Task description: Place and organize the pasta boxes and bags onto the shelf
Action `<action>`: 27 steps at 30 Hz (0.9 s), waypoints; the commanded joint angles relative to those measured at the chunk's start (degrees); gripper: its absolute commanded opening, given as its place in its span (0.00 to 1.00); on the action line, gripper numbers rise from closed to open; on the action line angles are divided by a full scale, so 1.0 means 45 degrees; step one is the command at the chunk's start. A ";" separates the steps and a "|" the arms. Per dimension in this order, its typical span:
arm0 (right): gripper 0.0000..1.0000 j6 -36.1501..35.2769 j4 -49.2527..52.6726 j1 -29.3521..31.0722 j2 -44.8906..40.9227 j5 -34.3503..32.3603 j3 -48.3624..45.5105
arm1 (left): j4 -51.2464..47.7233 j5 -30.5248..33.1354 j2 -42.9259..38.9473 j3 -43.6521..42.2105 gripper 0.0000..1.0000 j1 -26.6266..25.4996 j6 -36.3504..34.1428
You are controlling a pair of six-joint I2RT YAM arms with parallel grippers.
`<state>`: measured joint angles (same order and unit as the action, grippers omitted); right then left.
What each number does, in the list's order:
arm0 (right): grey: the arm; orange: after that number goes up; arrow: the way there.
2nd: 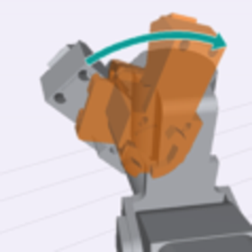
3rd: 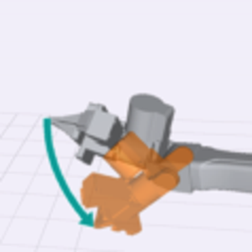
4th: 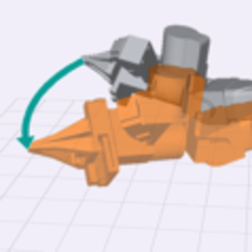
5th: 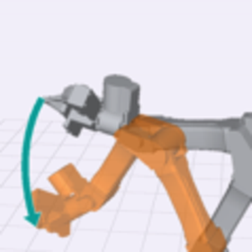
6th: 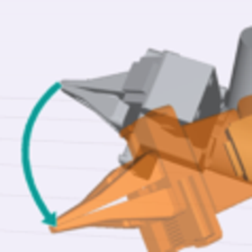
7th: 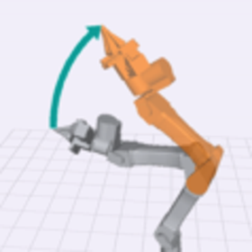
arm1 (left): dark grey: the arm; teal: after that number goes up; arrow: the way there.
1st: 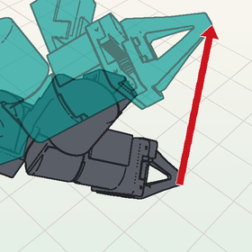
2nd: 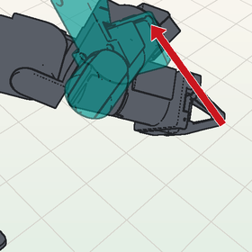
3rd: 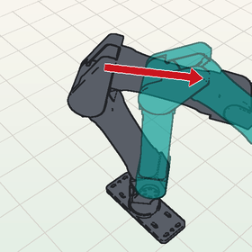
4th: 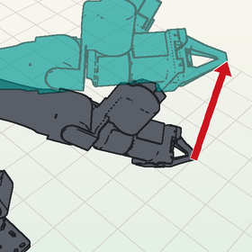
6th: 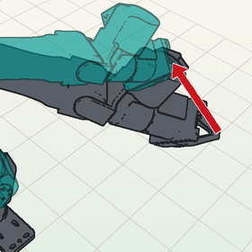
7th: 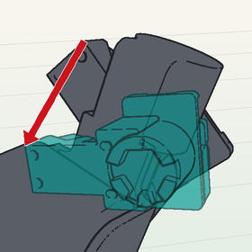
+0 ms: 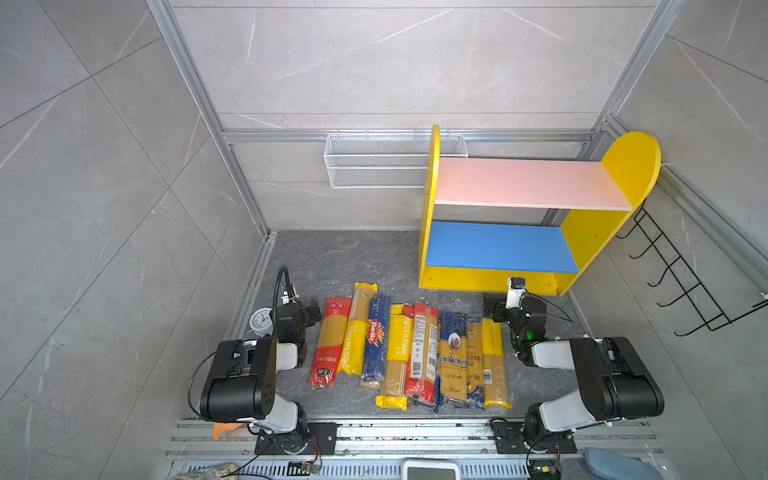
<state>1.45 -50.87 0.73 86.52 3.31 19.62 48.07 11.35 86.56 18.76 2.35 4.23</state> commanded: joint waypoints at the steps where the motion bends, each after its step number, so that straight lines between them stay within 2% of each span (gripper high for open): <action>1: 1.00 0.0002 -0.0129 -0.0005 0.0031 0.0123 0.0108 | 0.0647 -0.0140 -0.0084 0.0190 1.00 -0.0014 -0.0364; 27: 1.00 -0.0006 -0.0004 0.0005 0.0043 0.0124 0.0184 | 0.0580 -0.0121 -0.0040 0.0263 1.00 -0.0026 -0.0375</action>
<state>1.45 -50.87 0.73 86.52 3.29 19.62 48.07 11.35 86.56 18.76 2.33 4.23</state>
